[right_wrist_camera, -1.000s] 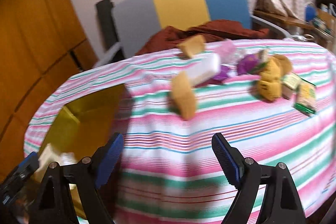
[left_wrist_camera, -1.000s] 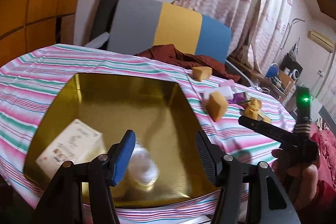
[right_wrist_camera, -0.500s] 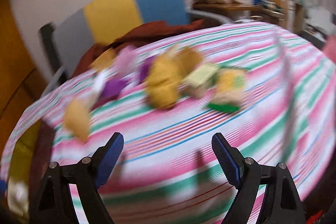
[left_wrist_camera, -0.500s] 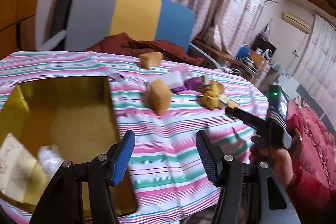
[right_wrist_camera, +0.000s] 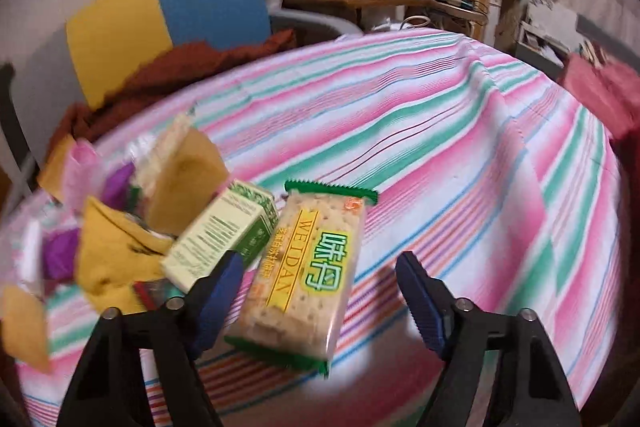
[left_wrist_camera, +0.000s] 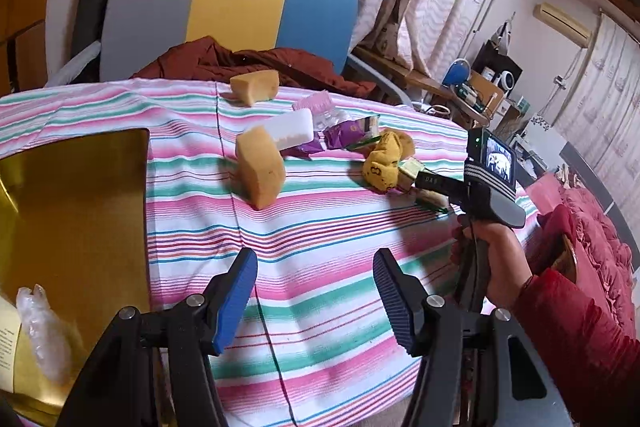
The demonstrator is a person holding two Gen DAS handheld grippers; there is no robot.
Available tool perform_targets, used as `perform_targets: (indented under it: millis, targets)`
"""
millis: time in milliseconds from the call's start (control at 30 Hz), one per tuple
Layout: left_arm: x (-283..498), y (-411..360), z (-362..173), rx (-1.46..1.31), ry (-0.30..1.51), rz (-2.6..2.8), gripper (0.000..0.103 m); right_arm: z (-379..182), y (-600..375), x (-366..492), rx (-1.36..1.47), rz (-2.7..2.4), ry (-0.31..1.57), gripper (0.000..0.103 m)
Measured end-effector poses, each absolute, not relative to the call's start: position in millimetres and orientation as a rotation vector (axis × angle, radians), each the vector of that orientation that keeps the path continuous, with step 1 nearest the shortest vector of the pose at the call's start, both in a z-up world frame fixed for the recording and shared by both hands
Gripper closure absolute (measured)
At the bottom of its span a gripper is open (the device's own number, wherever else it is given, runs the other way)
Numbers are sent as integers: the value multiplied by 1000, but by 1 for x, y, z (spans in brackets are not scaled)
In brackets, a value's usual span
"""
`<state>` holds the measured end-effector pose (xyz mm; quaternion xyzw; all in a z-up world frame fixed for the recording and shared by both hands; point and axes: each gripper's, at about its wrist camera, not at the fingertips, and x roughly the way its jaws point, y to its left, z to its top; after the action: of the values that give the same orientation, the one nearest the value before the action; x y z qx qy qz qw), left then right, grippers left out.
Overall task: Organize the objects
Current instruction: 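Move the right gripper to the WEIDAN cracker pack while the left gripper moves toward the yellow sponge, then grasp the cracker pack with the right gripper while the left gripper grasps the yellow sponge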
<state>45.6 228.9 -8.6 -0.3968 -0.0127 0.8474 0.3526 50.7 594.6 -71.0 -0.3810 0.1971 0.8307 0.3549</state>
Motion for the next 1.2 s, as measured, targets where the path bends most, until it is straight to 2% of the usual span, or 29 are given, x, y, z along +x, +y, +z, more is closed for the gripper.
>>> perform_targets:
  millis: [67, 167, 300, 500, 633, 900, 1000, 1133, 1200]
  targets:
    - [39, 233, -12, -1048, -29, 2206, 42, -79, 596, 46, -1014, 2144, 490, 33]
    - [26, 240, -16, -1068, -33, 2225, 42, -79, 597, 47, -1001, 2148, 475, 39]
    - [7, 256, -22, -1107, -15, 2246, 42, -79, 595, 52, -982, 2124, 456, 55]
    - [-24, 282, -30, -1150, -12, 2271, 41, -80, 586, 59, -957, 2132, 439, 55]
    - [-49, 302, -40, -1188, -3, 2308, 34, -80, 583, 61, -937, 2140, 447, 55]
    - [-77, 318, -58, -1184, 41, 2378, 35, -81, 583, 64, -915, 2151, 462, 55]
    - [-82, 321, -66, -1166, 63, 2406, 44, -82, 582, 64, -910, 2150, 454, 55]
    - [-88, 321, -80, -1178, 115, 2440, 64, -82, 582, 64, -903, 2153, 458, 55]
    - [-89, 318, -85, -1178, 90, 2435, 66, -82, 582, 64, -900, 2154, 459, 55]
